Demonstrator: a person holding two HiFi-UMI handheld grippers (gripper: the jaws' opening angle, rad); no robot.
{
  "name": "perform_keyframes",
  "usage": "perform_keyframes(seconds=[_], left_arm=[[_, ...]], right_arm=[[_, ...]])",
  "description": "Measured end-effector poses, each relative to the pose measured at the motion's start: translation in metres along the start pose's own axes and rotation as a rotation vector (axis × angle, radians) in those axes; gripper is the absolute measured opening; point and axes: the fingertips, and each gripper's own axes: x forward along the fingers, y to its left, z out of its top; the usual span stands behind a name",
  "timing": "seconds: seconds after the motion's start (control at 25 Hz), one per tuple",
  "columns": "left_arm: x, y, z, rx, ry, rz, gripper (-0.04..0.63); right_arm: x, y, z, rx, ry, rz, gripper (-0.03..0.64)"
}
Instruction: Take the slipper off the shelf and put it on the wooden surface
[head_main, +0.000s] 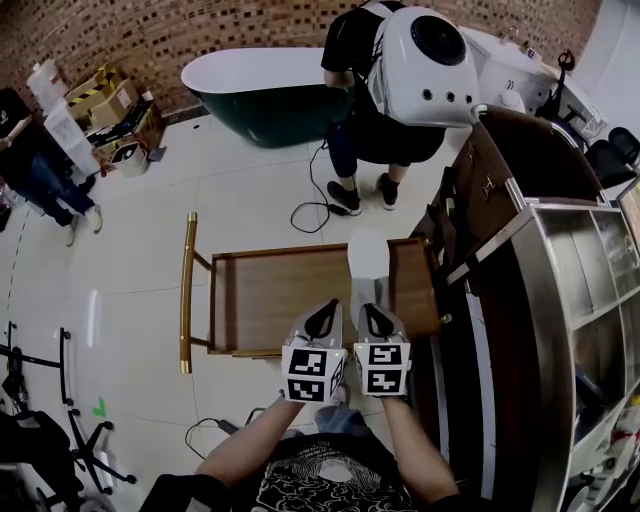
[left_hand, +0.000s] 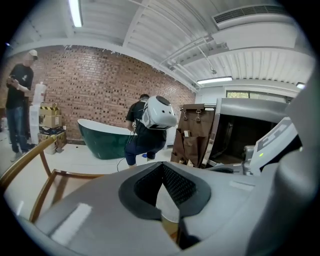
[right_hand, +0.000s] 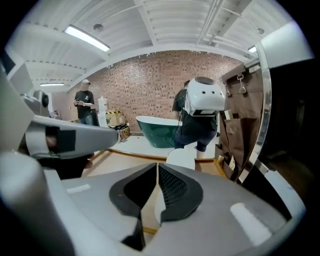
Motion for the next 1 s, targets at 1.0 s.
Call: perform_keyframes(seconds=[1.0], left_arm=[[-0.21, 0.028, 0.007, 0.036, -0.145, 0.115, 0.005]], right_arm=[[-0.156, 0.176, 0.044, -0.109, -0.262, 0.123, 0.0]])
